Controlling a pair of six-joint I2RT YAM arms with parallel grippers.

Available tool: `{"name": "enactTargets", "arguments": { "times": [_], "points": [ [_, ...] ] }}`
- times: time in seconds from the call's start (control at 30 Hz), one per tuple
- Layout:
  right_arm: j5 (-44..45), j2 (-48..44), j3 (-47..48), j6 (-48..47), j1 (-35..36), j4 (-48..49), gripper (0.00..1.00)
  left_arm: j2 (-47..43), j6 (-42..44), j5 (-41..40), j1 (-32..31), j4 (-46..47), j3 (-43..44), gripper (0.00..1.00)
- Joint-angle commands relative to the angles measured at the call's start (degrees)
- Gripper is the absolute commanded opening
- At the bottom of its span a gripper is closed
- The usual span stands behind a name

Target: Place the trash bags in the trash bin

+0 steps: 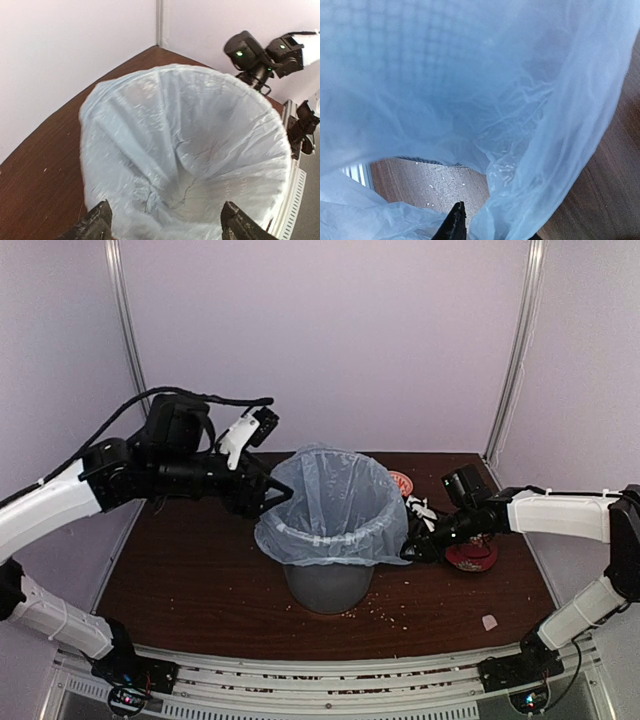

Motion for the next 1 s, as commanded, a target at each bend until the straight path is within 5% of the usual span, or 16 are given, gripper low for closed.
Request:
{"name": "enactTargets", "arguments": {
  "times": [0.0,0.13,0.3,0.7,0.97],
  "points": [
    [0.19,-0.98,0.51,-0.49,-0.45,0.29,0.29,-11.16,-11.69,-13.41,3.94,9.36,-12.2,0.8],
    [0.17,-0.69,0.86,-0.78,-0.46,-0.1,0.3,-18.67,-20.04,-10.99,11.72,13.49,-25.99,0.81],
    [0.17,-1.15,0.41,0.34,-0.46,1.19,0.3,-14.44,-25.7,-2.11,14.32,27.53,-37.73,0.76],
    [0.39,-0.72,-0.08,0.43,-0.46,1.72,0.31,2.61,-29.21,10.21,19.22,53.34,-44.68,0.72],
    [1.34,0.36,-0.38,0.08,-0.46,2.18,0.32,14.26,-30.25,15.38,20.1,59.72,-43.21,0.65]
  ]
}}
